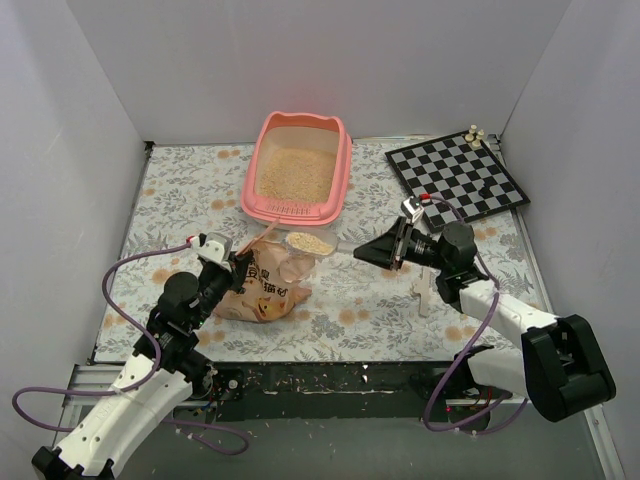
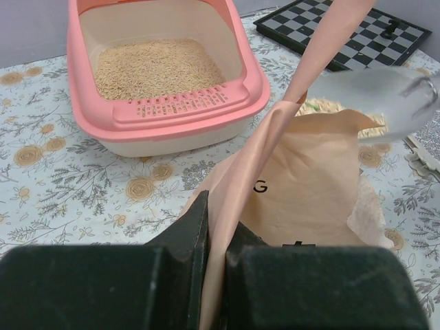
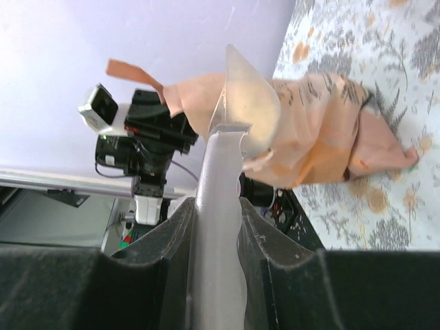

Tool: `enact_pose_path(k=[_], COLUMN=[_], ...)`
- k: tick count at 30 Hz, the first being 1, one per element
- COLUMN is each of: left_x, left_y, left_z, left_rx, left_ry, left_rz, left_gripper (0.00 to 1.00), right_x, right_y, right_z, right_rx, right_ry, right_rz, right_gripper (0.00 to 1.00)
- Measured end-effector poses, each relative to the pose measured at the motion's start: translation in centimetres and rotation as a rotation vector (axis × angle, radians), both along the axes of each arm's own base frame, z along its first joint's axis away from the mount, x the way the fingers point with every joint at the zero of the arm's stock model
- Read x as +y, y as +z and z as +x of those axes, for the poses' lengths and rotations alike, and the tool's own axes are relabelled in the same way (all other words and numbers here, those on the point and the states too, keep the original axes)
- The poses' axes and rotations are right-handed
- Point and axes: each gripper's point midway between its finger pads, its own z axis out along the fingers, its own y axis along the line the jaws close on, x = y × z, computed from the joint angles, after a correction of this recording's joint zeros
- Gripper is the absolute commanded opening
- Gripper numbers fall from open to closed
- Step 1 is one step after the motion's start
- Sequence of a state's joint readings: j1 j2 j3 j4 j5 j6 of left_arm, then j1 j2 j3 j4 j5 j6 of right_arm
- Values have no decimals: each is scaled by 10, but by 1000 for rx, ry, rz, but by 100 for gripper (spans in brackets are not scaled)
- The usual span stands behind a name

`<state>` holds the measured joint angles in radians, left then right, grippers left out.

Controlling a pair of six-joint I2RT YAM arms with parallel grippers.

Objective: Fill the litter box with clean litter

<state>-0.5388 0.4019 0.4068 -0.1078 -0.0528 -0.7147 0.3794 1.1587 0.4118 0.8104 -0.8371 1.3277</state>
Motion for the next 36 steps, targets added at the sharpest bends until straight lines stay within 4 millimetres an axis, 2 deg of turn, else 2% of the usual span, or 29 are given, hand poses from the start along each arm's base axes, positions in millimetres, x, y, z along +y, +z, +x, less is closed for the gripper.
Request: enact_pose_path(k=[7, 9, 14, 20, 21, 26, 28, 30, 33, 36], left_x=[3, 3, 5, 8, 9, 13, 13, 13, 13, 13], left_y=[2, 2, 5, 7, 7, 10, 10, 10, 10, 11], left_z=[-1, -1, -3, -5, -5, -7, -8, -8, -8, -8], left_rx=[-6, -9, -17, -24, -26, -36, -36, -36, -36, -39], left_ry=[11, 12, 16, 27, 31, 42, 42, 42, 42, 42], left_rz=[-3, -5, -9, -14, -16, -24, -25, -24, -24, -26], left_gripper=[0, 0, 0, 0, 0, 0, 0, 0, 0, 0], right_x=[8, 11, 22, 39, 43, 55, 60, 67, 77, 82], right_y=[27, 29, 30, 16, 10, -24, -37, -40, -29, -15], right_z=[45, 59, 109, 179, 194, 233, 244, 254, 258, 250], right_rx=[-30, -28, -45, -95, -103, -114, -133, -177, -271, -361], right_ry=[-101, -130, -206, -267, -272, -275, -264, -251, -227, -189], right_rz=[2, -5, -48, -179, -217, -390, -494, -597, -702, -780], right_gripper=[1, 1, 1, 1, 1, 1, 1, 1, 1, 1])
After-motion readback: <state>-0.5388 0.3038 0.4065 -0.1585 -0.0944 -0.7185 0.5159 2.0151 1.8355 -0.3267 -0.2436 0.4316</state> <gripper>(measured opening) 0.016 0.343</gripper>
